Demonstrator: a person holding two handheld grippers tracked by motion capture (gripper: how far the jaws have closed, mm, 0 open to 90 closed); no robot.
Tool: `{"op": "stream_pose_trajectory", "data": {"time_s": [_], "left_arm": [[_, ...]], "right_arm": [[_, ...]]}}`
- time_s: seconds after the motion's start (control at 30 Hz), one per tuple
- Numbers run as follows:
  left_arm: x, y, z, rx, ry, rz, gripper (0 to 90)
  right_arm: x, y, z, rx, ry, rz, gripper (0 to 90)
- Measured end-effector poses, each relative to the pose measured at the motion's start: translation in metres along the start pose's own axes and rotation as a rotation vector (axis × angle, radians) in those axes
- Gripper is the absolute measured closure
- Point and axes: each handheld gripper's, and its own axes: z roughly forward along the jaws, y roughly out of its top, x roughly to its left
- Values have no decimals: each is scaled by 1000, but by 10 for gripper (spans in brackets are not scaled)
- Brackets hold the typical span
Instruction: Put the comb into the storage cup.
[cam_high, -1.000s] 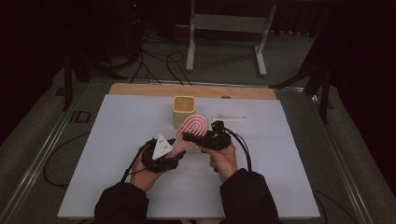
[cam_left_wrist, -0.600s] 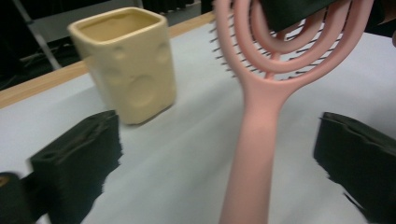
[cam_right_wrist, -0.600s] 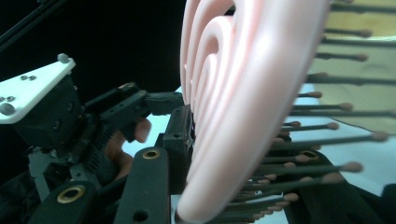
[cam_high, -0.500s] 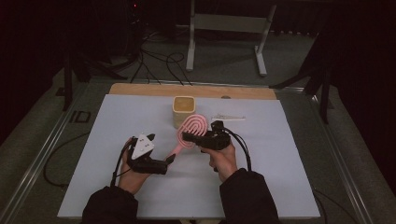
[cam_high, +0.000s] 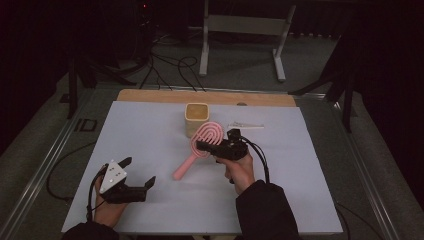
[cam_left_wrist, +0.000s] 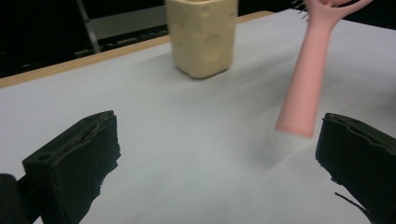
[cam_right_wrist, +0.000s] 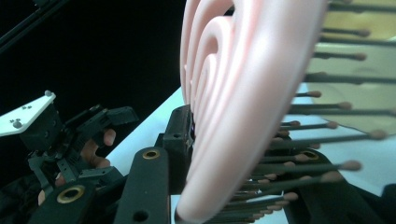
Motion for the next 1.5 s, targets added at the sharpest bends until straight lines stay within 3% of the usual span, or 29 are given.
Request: {"op": "stream_pose_trajectory", "data": {"time_s": [0.2, 0.43, 0.6, 1.5], "left_arm": [[3, -5, -3, -39, 4, -11, 0], [-2, -9, 4, -24, 19, 4, 0], [-8, -9, 7, -8, 21, 42, 0], [-10, -10, 7, -20, 40, 41, 0]], "right_arm": [[-1, 2, -3, -9, -4, 4, 637], [-6, 5, -9, -16, -13, 13, 637], [-10, 8, -13, -19, -19, 21, 637], [-11, 21, -18, -30, -15, 30, 636]]}}
